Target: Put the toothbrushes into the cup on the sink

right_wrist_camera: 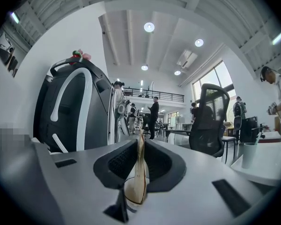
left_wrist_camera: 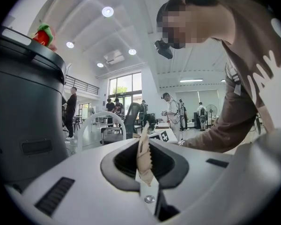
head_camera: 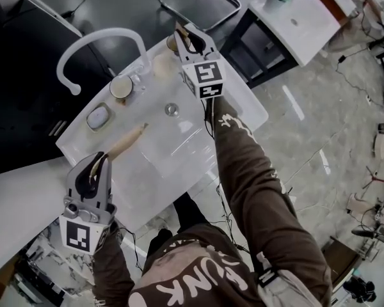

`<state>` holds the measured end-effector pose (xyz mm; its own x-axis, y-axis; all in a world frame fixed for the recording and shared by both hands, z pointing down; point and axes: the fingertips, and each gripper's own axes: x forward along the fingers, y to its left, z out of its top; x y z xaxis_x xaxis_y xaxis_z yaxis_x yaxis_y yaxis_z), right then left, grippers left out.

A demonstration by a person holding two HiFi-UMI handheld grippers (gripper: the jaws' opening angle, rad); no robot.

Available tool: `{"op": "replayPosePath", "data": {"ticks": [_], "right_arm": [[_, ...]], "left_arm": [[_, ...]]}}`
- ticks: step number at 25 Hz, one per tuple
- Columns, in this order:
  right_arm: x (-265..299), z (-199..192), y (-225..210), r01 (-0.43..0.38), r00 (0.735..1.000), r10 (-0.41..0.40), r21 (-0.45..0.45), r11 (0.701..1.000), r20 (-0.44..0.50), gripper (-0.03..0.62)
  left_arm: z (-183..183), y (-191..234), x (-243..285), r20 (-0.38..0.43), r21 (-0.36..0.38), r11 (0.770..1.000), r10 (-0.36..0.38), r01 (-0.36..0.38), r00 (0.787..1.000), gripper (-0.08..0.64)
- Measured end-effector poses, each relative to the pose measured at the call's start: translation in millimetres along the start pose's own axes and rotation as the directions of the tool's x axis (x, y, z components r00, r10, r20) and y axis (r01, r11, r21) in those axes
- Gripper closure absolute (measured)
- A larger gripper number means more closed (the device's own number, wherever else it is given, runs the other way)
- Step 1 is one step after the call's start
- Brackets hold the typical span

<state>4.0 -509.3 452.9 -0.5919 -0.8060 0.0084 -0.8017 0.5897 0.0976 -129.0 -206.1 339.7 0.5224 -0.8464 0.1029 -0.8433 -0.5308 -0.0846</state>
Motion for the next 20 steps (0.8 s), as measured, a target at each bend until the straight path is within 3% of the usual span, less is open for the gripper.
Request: {"op": "replayPosePath", "data": {"ticks": [9, 13, 20], "right_arm": [[-1.3, -5.4, -5.8, 0.024, 1.0, -0.024, 0.017, 1.0, 0.016, 0.521], [-3.1, 4.0, -2.1, 0.001, 1.0, -0.001, 0.009, 1.0, 0.031, 0.407], [-18.0, 28.0, 10.2, -0.03, 0.997, 0.032, -0.031, 0.999, 0.064, 0.333]], "left_arm": [[-0.6, 1.5, -0.1, 0.002, -0.005, 1.0, 0.005, -0.005, 1.0, 0.532], [1.7, 3.2, 0.0, 0.009, -0.003, 1.0, 0.002, -0.002, 1.0, 0.532], [6.7, 3.7, -0.5, 0.022, 0.007, 1.0, 0.004, -0.004, 1.0, 0.532]]}}
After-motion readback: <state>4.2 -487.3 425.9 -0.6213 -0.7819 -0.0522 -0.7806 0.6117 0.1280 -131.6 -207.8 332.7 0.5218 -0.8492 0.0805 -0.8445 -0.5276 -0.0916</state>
